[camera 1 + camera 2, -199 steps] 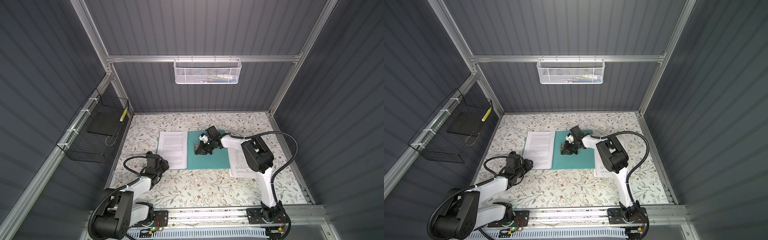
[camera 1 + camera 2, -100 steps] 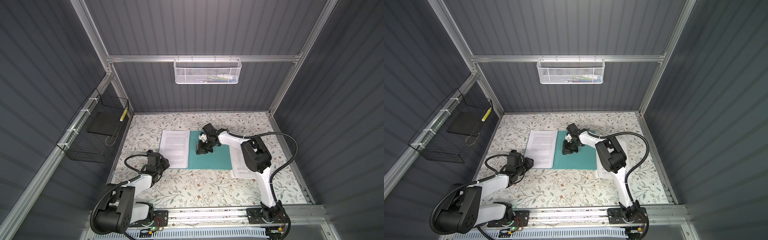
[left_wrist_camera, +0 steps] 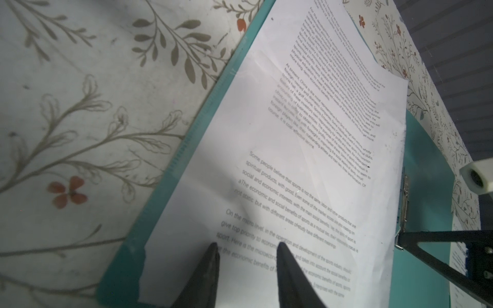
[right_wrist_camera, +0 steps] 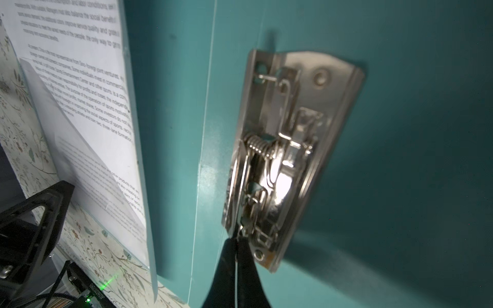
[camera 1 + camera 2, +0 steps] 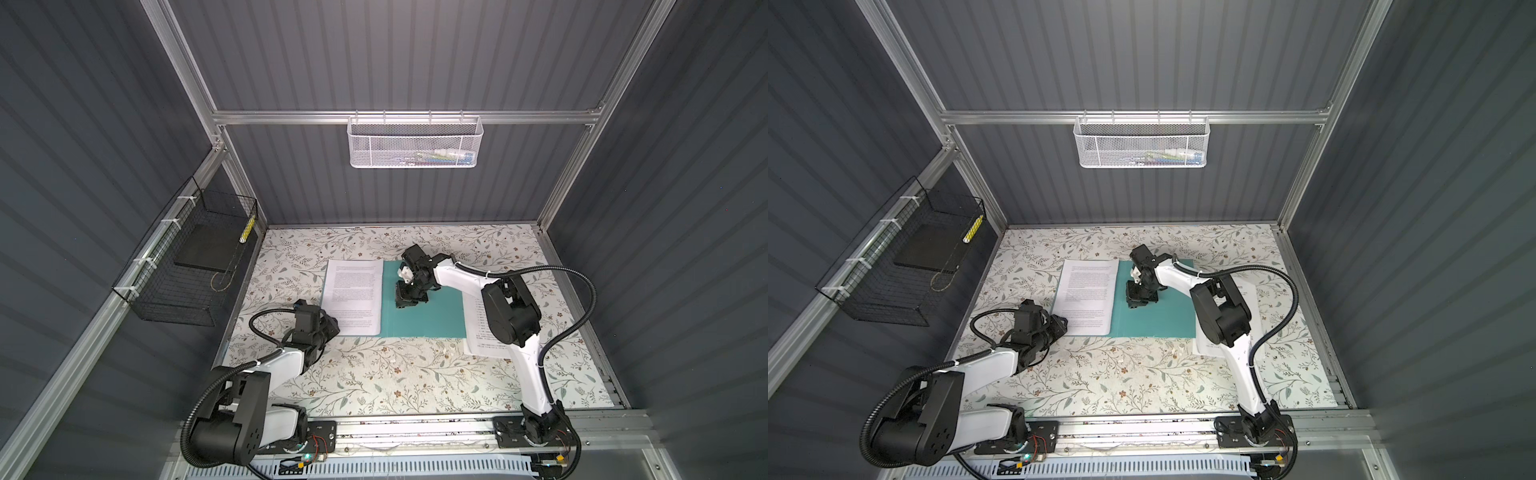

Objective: Put the files into the folder

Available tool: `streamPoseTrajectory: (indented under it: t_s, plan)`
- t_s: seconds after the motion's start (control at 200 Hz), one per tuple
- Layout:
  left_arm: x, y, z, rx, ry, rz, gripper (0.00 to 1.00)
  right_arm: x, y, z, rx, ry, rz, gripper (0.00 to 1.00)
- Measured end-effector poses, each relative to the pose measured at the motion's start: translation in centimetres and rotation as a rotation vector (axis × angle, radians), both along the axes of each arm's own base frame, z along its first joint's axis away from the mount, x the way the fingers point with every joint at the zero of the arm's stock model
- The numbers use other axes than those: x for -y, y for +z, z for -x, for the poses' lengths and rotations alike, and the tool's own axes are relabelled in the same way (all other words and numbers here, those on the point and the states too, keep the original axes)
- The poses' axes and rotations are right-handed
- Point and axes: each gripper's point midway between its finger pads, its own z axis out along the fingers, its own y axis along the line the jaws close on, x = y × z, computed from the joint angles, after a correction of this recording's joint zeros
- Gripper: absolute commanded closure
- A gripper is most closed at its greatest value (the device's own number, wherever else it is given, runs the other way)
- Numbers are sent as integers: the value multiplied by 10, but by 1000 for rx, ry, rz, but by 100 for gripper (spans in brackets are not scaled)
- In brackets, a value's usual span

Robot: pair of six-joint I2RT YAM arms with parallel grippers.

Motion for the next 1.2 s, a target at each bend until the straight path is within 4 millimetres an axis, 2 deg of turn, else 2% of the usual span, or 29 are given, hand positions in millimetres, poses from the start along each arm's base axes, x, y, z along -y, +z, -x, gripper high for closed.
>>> streamPoseTrajectory:
  t_s: [0.265,0.646,0.881,1.041,1.201]
  plan:
    - [-2,0,2,-6,8,-9,62,11,6,9,-101,-1,-176,100]
    - [-4,0,2,-11,14,-14,62,3,17,13,-165,-11,-305,100]
    - [-5,0,4,-22,15,-17,62,4,34,12,-142,-25,-321,74]
    - [-9,1,8,-31,40,-22,61,11,51,1,-82,-43,-320,66]
    - [-19,0,17,-39,89,-47,61,21,58,-11,-45,-72,-310,64]
